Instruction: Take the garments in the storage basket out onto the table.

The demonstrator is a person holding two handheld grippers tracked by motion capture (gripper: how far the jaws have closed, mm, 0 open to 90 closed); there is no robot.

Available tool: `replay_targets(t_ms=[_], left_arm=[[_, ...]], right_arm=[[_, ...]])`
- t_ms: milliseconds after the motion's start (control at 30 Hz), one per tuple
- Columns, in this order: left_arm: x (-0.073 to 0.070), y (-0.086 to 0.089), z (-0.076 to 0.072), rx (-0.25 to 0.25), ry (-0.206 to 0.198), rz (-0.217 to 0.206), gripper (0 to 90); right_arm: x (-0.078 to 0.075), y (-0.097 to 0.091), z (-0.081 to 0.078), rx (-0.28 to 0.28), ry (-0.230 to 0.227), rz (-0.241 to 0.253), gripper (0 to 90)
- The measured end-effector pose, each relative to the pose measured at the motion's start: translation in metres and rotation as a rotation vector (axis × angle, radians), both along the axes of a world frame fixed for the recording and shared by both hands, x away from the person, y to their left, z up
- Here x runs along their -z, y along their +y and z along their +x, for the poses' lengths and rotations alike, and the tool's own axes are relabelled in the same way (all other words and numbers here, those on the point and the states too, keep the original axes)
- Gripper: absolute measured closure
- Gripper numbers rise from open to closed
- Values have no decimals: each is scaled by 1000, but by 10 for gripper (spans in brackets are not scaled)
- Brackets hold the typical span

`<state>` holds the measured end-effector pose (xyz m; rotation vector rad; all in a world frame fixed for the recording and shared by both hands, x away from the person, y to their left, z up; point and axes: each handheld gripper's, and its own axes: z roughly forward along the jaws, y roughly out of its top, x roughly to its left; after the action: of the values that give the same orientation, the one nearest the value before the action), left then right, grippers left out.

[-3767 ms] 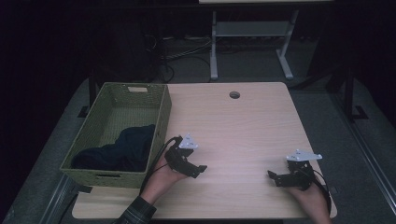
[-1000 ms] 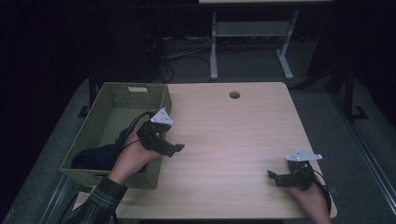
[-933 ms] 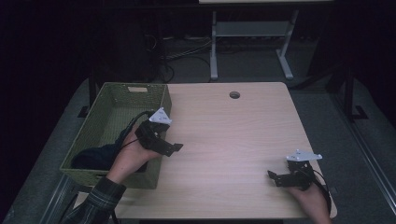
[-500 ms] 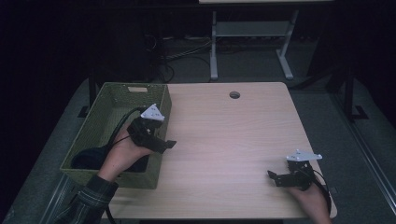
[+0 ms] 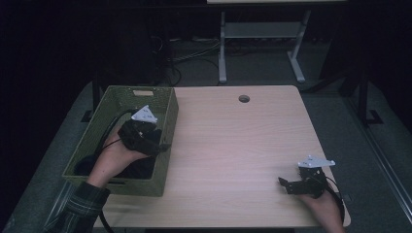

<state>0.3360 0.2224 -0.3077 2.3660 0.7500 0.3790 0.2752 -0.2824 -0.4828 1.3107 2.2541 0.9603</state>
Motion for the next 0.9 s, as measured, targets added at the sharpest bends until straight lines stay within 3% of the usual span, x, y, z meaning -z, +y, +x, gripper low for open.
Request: replay_targets(t_ms=[267,600,900], left_arm=[[-4,18,-1,-30,-10,26,143],[-4,35,-3,-64,6,32,143],[-4,56,-6,-109,13,67,142]], right_arm=[[0,0,0,-1,1,0,53],[0,0,0,-3,0,0,53],[0,0,0,-2,0,0,53]])
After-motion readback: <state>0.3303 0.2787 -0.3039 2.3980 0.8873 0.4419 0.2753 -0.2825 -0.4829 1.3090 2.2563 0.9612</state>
